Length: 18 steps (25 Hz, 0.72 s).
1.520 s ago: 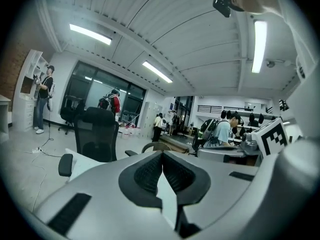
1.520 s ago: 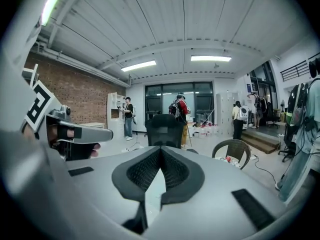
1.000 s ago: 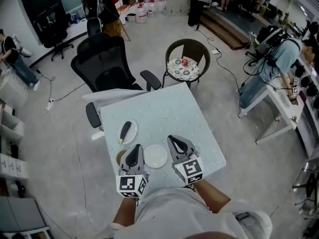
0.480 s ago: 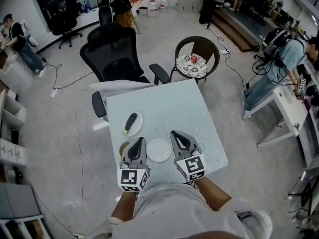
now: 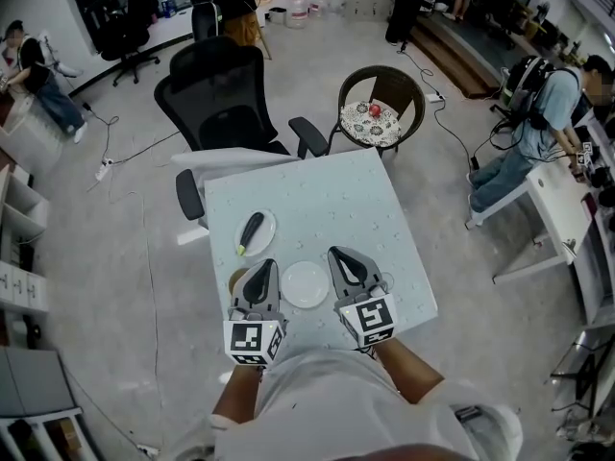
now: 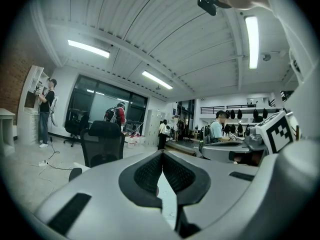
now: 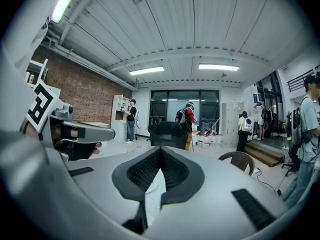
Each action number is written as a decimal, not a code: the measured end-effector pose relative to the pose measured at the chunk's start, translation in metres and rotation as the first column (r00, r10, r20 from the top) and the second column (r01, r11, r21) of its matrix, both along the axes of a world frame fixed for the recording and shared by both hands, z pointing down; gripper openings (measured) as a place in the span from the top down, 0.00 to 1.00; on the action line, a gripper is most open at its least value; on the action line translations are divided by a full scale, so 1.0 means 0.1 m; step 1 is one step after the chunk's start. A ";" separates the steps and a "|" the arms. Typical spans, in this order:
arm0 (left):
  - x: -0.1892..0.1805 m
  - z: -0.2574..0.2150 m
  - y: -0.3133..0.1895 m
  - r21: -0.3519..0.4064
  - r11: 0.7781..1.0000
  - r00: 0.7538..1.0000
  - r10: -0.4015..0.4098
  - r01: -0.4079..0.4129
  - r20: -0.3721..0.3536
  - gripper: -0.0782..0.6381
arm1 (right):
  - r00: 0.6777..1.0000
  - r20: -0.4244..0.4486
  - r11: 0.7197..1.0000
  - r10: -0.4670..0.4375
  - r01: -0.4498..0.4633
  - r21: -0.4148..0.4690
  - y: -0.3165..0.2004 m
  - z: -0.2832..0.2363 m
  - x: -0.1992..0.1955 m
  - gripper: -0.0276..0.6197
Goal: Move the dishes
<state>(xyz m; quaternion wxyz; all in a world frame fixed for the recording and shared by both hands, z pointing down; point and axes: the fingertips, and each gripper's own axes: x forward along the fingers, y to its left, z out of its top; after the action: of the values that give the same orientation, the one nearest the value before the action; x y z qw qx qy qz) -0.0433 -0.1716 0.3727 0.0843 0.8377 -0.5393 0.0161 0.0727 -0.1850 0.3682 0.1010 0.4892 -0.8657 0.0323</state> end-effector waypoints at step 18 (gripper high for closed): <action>-0.02 -0.01 -0.04 0.011 1.000 1.000 -0.006 0.006 0.011 0.87 | 1.000 -0.001 1.000 0.015 -0.015 -0.001 -0.05 0.03 0.07 0.96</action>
<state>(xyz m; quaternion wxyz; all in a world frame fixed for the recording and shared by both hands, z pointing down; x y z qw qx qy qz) -0.0450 -0.1759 0.3719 0.0767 0.8364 -0.5424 0.0175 0.0793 -0.1897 0.3709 0.1012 0.4957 -0.8620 0.0332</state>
